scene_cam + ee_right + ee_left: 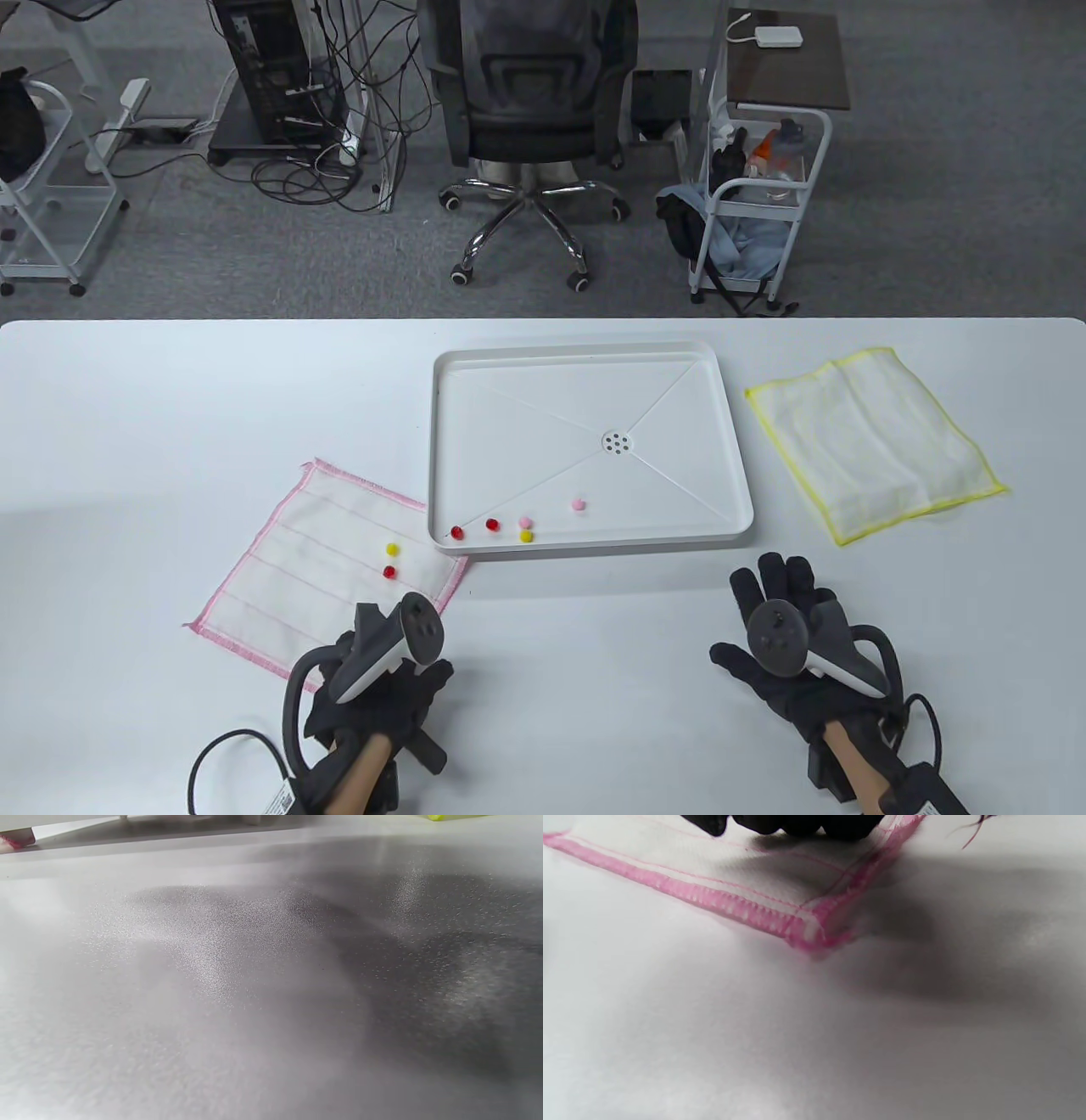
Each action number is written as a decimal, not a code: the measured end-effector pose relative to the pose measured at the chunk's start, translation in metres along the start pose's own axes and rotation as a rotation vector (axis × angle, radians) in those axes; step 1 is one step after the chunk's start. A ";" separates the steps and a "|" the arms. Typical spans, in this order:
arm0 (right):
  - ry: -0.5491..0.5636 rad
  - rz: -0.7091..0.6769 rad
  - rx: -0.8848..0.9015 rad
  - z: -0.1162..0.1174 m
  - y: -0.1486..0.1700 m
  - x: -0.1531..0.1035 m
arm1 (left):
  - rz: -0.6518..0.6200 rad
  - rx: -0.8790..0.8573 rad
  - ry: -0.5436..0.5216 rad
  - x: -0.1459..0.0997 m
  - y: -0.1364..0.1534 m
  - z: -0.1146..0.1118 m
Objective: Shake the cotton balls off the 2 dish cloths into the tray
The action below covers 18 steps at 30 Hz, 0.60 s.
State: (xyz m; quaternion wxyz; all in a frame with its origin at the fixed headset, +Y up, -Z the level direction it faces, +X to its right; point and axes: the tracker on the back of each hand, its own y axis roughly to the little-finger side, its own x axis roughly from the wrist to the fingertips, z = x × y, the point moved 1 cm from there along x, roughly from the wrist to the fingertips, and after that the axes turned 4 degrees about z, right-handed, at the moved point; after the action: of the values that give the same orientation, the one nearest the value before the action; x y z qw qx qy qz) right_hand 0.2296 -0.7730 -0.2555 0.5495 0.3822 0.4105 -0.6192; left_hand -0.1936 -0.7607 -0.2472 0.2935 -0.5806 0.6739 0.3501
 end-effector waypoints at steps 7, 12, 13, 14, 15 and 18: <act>-0.003 -0.004 -0.001 0.000 -0.001 0.000 | -0.052 0.012 -0.016 -0.008 -0.009 0.001; -0.005 -0.009 -0.006 0.001 -0.002 0.000 | -0.093 0.010 -0.013 -0.012 -0.014 0.002; -0.003 -0.011 -0.005 0.000 -0.002 0.000 | -0.102 0.005 -0.012 -0.013 -0.015 0.002; -0.002 -0.012 -0.003 0.000 -0.002 0.000 | -0.117 0.000 -0.006 -0.013 -0.016 0.002; -0.001 -0.013 -0.002 0.000 -0.002 0.000 | -0.130 -0.003 -0.001 -0.014 -0.016 0.002; 0.002 -0.016 0.006 0.000 -0.001 0.000 | -0.208 -0.039 0.028 -0.014 -0.015 0.002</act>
State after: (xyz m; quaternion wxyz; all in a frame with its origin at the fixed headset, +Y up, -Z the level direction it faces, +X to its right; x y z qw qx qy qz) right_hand 0.2283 -0.7730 -0.2556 0.5431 0.3812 0.4124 -0.6243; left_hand -0.1763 -0.7522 -0.2393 0.3075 -0.6579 0.6072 0.3224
